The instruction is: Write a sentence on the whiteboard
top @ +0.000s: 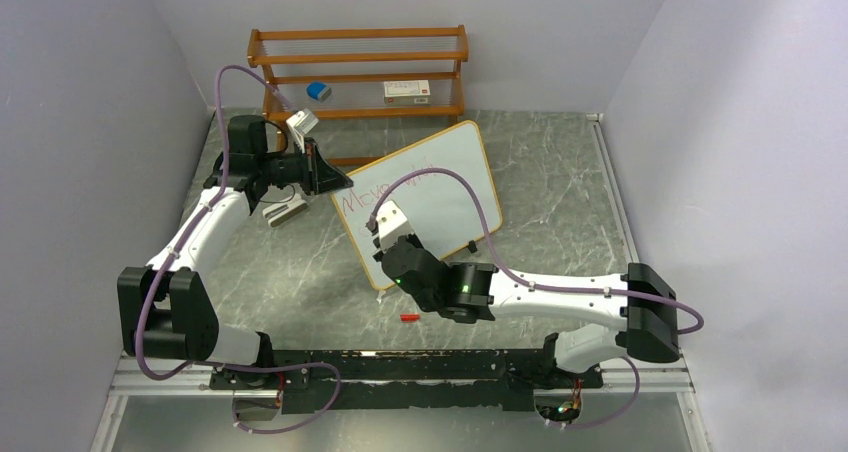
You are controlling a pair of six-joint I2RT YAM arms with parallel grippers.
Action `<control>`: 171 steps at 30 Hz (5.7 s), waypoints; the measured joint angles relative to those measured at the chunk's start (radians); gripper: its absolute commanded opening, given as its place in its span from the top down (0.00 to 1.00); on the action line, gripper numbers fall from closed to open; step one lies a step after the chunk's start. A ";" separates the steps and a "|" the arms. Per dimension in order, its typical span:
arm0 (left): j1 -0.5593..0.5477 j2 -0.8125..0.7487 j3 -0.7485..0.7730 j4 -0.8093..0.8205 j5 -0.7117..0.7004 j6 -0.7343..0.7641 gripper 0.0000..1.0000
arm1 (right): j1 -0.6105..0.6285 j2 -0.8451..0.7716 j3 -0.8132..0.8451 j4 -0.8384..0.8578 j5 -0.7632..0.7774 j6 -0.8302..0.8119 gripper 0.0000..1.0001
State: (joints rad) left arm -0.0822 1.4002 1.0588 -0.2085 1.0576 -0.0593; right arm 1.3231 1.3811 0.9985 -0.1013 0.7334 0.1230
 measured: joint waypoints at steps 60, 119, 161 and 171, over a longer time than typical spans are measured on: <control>0.000 0.000 0.000 -0.002 -0.010 0.000 0.95 | -0.071 -0.026 -0.029 -0.094 -0.027 0.078 1.00; 0.000 0.000 0.000 -0.003 -0.008 0.022 0.95 | -0.085 -0.033 -0.030 -0.096 0.006 0.087 1.00; 0.000 0.000 0.000 -0.004 -0.007 0.022 0.95 | -0.158 -0.071 -0.052 0.011 -0.012 0.022 1.00; 0.000 0.000 0.000 -0.005 -0.008 0.023 0.95 | -0.158 -0.071 -0.050 0.013 -0.047 0.011 1.00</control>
State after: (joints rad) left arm -0.0822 1.4002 1.0588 -0.2134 1.0496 -0.0368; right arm 1.1648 1.3098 0.9482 -0.0883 0.6868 0.1345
